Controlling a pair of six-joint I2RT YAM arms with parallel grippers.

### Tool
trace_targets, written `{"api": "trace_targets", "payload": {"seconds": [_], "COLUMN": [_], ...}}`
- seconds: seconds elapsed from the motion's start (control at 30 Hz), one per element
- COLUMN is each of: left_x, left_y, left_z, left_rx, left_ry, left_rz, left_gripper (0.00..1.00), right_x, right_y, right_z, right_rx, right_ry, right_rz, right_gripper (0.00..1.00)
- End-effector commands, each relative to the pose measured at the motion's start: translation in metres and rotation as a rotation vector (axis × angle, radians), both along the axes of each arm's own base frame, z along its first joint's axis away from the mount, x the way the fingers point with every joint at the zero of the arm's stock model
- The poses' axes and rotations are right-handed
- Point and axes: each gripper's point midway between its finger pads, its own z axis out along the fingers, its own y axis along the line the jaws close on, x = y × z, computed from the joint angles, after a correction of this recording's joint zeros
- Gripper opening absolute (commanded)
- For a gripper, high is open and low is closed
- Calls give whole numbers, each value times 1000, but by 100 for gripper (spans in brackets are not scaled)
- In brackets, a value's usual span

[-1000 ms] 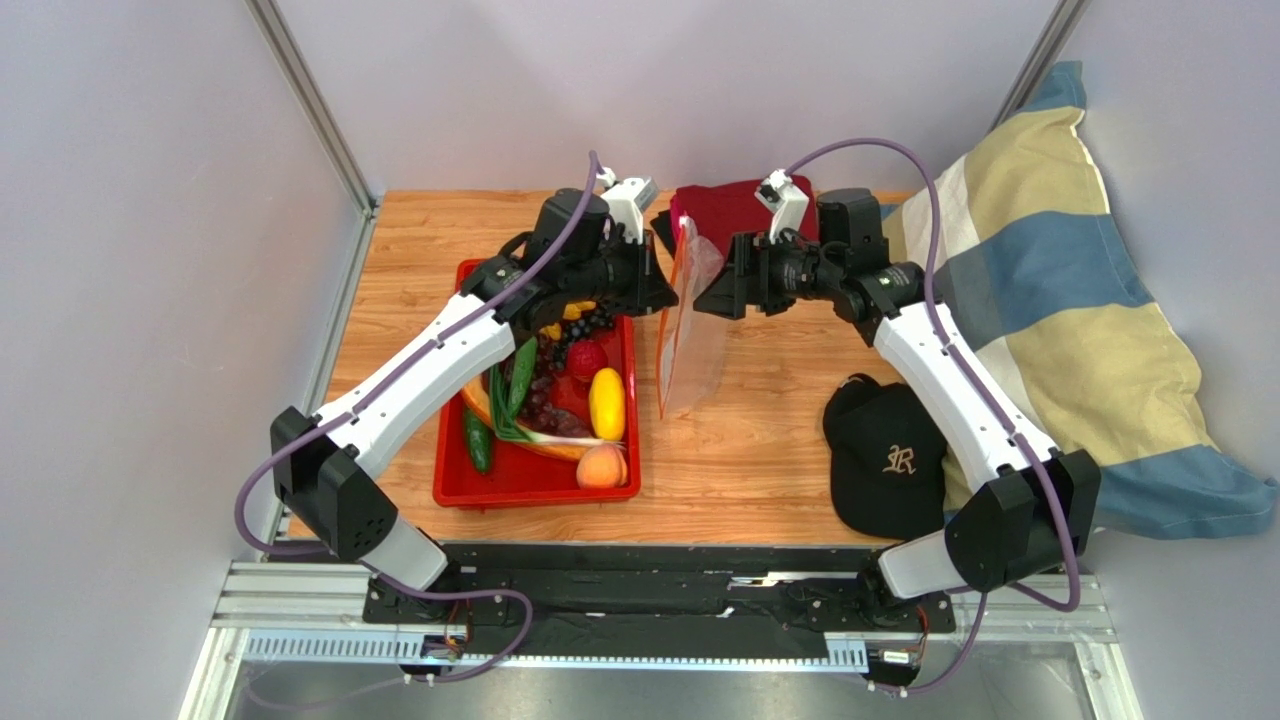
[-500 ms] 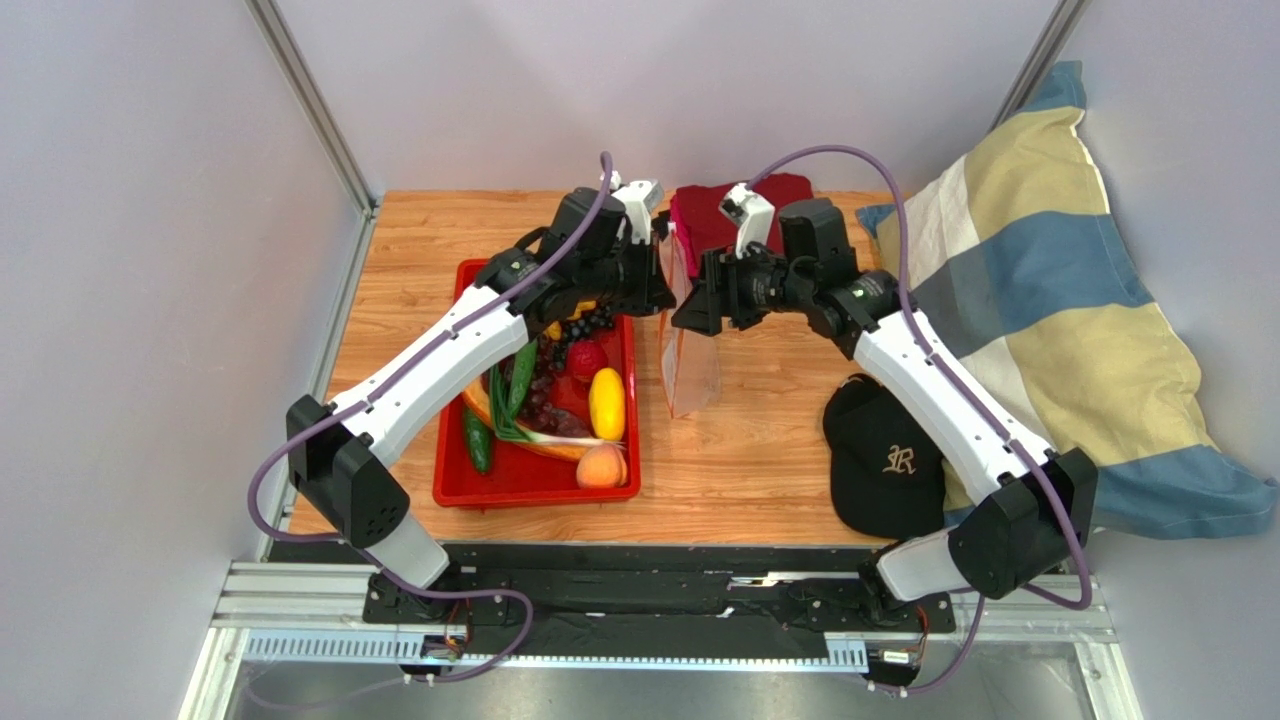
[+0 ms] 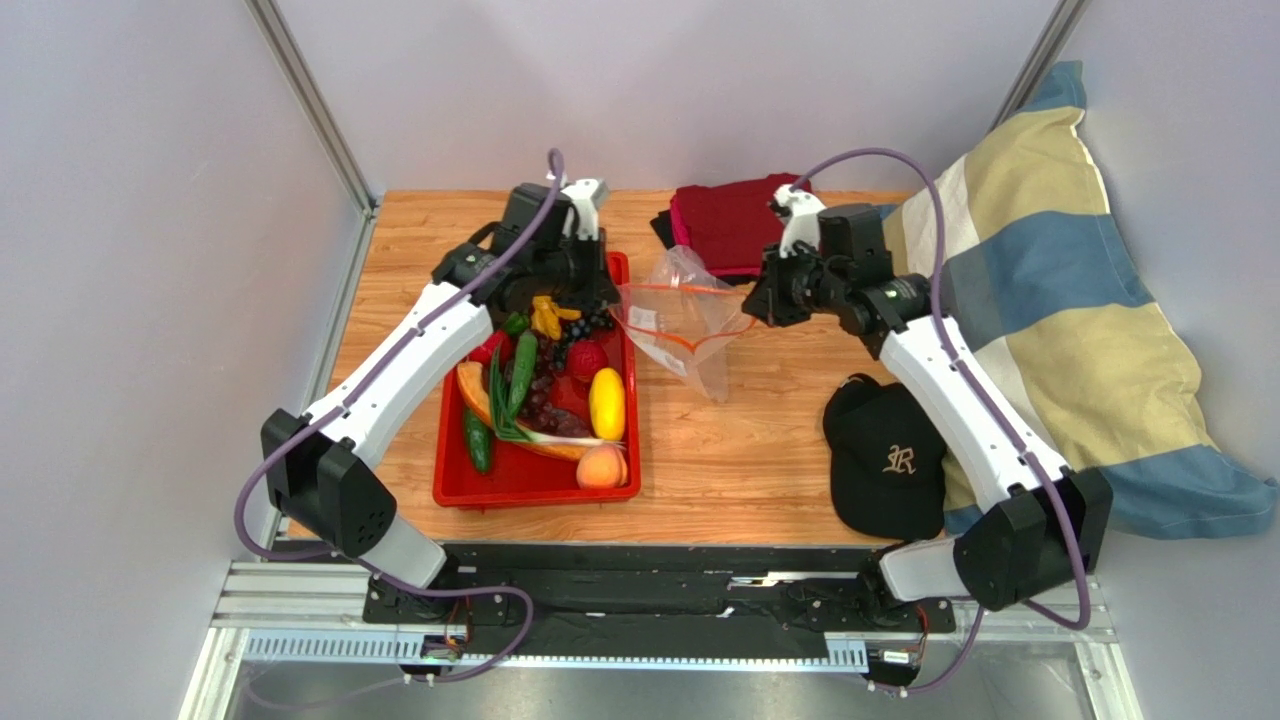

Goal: Place the food in the zip-top bag and seal the zipper
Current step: Open the zipper of the food storage bag.

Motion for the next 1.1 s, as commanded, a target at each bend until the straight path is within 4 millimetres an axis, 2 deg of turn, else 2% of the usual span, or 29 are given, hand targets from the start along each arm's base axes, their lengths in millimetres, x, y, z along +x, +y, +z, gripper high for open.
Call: {"api": "trace_targets", "payload": {"seconds": [0.0,0.1,0.2,0.23,0.3,0.33,0.4,0.43,0.53,0.57,0.6,0.63,0.73,0.87,0.9,0.97,1.0,1.07], "left_x": [5,-2,-6,-6,-6,-5,-11,-13,-30,-36,-42,-45,-53,-54,-52,-54,-50,-50], "left_y": [45,42,36,34,31,29,20,15,2,-1,0,2,14,34,43,53,65,81], "left_z": [-1,-2,-5,-4,-15,-13,-22,-19,-18,-17,-13,-17,-18,-12,-5,4,8,11], "left_rx": [69,85,79,81,106,108,87,67,-10,-36,-50,-36,-1,-23,-36,-59,-60,-30], "left_ry": [-34,-62,-60,-66,-42,-44,-2,1,28,33,29,17,-9,-9,-21,-24,-31,-45], "left_rz": [0,-107,-169,-188,-243,-261,-346,-376,-481,-509,-521,-543,-547,-492,-465,-438,-400,-338], "left_gripper": [0,0,0,0,0,0,0,1,11,13,16,20,27,40,46,53,63,65], "right_x": [-20,-36,-56,-70,-82,-93,-99,-102,-96,-93,-88,-86,-76,-57,-53,-46,-43,-39], "right_y": [-34,-37,-27,-18,-12,-7,-5,-4,-2,1,2,3,10,20,22,23,23,22], "right_z": [2,4,18,29,35,38,37,28,9,9,5,1,-8,-5,-7,-5,-9,-11], "right_rx": [-21,-6,73,125,169,202,224,231,255,277,287,294,358,445,456,466,463,467], "right_ry": [-3,-4,-7,-12,-4,7,25,56,119,131,146,155,213,209,229,220,227,225], "right_rz": [-20,-6,59,124,171,206,221,219,172,157,144,133,83,51,38,29,15,-2], "right_gripper": [0,0,0,0,0,0,0,0,0,0,0,0,0,0,0,0,0,0]}}
